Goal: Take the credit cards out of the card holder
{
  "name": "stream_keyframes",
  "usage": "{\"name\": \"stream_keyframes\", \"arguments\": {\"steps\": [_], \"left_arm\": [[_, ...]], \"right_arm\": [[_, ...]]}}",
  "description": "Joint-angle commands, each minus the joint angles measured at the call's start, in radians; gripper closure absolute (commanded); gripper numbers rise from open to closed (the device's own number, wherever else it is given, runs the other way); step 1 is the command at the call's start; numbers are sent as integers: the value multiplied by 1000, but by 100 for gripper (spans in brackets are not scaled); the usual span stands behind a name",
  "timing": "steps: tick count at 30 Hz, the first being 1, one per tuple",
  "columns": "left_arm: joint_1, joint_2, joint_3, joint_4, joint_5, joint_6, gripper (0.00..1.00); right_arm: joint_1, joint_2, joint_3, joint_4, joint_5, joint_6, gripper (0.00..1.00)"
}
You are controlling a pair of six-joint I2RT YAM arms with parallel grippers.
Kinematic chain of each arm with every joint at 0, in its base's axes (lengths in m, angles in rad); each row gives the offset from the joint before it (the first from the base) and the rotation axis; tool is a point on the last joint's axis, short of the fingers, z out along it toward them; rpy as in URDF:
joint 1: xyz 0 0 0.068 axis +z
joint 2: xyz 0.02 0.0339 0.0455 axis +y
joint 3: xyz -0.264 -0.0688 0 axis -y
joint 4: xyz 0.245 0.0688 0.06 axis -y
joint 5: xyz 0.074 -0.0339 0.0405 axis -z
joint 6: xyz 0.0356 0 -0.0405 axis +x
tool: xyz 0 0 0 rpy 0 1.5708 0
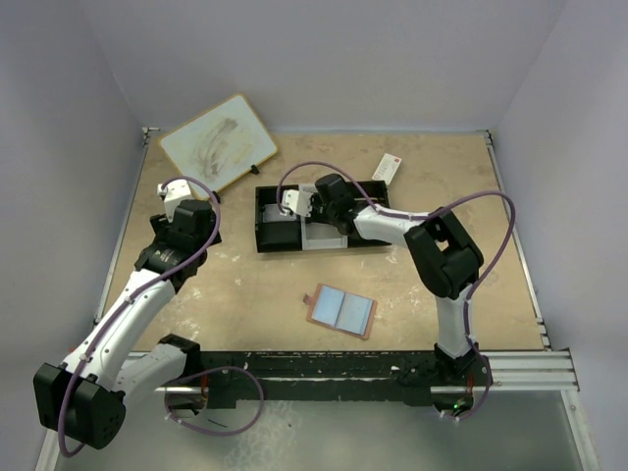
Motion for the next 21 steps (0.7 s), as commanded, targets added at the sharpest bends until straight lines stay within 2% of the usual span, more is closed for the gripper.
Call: {"name": "stream_keyframes", "arguments": {"steps": [1,11,21], "left_arm": [[1,-3,11,22,-15,19,27],[1,-3,11,22,-15,20,27],[1,-2,11,23,-7,21,27]], "right_arm": [[-6,-56,-55,93,-17,-113,100],[-20,-40,-39,66,-38,-150,100],[-24,-50,-29,14,-80,-135,87]]}}
